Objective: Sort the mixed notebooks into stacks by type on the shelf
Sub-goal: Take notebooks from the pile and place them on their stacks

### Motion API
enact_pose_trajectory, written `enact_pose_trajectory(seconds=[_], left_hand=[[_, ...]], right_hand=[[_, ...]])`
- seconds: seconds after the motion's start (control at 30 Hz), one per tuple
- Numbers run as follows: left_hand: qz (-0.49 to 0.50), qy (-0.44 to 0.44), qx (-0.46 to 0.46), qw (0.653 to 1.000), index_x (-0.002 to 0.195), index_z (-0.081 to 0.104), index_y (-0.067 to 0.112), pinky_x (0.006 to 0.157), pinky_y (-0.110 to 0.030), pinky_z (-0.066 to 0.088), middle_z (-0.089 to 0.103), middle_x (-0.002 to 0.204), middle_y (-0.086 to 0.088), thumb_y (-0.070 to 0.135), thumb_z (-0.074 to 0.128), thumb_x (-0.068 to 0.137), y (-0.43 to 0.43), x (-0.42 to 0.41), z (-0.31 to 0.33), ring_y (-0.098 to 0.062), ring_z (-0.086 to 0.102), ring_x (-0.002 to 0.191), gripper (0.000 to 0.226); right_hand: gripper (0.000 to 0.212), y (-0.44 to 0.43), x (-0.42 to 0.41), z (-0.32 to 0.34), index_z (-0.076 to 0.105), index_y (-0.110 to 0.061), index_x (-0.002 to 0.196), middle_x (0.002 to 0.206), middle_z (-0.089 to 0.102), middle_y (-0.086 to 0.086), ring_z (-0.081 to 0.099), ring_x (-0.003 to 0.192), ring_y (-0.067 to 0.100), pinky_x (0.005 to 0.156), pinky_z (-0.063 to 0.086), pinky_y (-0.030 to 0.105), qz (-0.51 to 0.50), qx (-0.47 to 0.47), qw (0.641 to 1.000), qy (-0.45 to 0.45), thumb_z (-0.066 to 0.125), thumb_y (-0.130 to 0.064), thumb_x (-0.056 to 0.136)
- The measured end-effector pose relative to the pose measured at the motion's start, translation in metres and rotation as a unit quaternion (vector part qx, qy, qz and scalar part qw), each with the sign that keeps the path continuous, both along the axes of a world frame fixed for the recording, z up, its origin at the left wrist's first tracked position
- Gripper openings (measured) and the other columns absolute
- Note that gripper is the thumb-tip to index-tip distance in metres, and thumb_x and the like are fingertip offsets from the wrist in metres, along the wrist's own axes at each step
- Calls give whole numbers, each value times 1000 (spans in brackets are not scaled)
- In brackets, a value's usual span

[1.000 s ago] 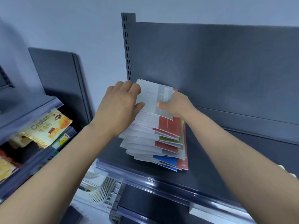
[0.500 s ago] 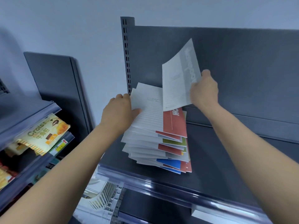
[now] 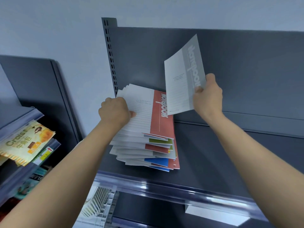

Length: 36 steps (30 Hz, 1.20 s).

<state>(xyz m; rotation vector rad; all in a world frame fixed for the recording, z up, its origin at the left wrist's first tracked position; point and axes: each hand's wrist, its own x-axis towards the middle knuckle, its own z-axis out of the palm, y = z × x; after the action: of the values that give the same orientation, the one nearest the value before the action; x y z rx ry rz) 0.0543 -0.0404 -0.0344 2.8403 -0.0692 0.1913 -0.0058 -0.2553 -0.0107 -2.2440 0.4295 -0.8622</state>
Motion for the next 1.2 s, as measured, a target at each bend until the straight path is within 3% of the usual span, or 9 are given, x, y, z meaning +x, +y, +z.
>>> enact_pose_trajectory(seconds=[0.13,0.3,0.47,0.6,0.67,0.8,0.93,1.1,1.2], left_hand=[[3,15,-47,999,113,51,-1,80,-38,43,55,116,-21,27,69,82,-5,-1,1,-35,49,111,46],[20,-56,-147,987,118,37,-6,71,-36,35,54,115,-26,4,49,90,-18,-18,1,-42,52,103,32],[-22,-107,-240,965,124,33,0,71,-34,36,56,115,-20,4,45,94,-51,-45,11,-37,55,100,32],[-63,-115,-286,949,121,37,4,71,-31,37,57,112,-14,6,44,96,-98,-68,6,-24,52,90,26],[-68,-111,-296,946,119,40,3,70,-30,34,55,107,-11,8,42,97,-127,-80,2,-19,46,86,23],[-97,-89,-323,937,113,42,0,69,-29,33,58,108,-16,8,42,97,-197,-108,-7,-32,54,95,18],[-120,-68,-330,934,97,34,7,58,-15,26,47,97,-4,9,40,99,-270,-143,-17,-19,43,83,6],[-124,-37,-340,932,97,39,6,48,-22,26,47,98,0,7,38,100,-345,-179,-34,-18,43,78,3],[-118,-8,-349,930,101,41,9,48,-17,26,48,99,3,7,36,100,-374,-196,-38,-16,44,79,5]], right_hand=[[8,-8,-11,-1,33,-10,97,94,52,9,48,75,28,51,33,28,-2,-10,1000,-2,37,-4,92],[5,-25,-27,-8,37,-9,97,85,52,8,47,72,28,59,38,32,-9,-13,1000,-2,34,-6,94],[7,-62,-51,-17,37,-9,93,74,47,3,44,70,28,61,37,34,-44,-8,999,7,31,-5,93],[7,-106,-81,-23,37,-8,92,69,43,0,43,69,27,60,38,34,-60,-10,998,8,32,-3,93],[6,-135,-100,-25,37,-7,91,70,43,0,44,69,27,60,39,34,-69,-11,997,13,33,-2,92],[7,-206,-145,-28,35,-7,87,67,41,-1,40,65,25,57,34,32,-110,-12,994,11,34,0,89],[8,-277,-188,-35,35,-6,86,62,38,0,35,62,23,55,31,32,-146,-2,989,14,35,2,88],[9,-343,-229,-47,32,-6,85,60,36,1,35,64,27,55,25,32,-171,-7,985,38,35,3,87],[8,-371,-248,-50,33,-6,86,61,37,1,35,64,27,49,19,34,-182,-4,982,53,35,1,89]])
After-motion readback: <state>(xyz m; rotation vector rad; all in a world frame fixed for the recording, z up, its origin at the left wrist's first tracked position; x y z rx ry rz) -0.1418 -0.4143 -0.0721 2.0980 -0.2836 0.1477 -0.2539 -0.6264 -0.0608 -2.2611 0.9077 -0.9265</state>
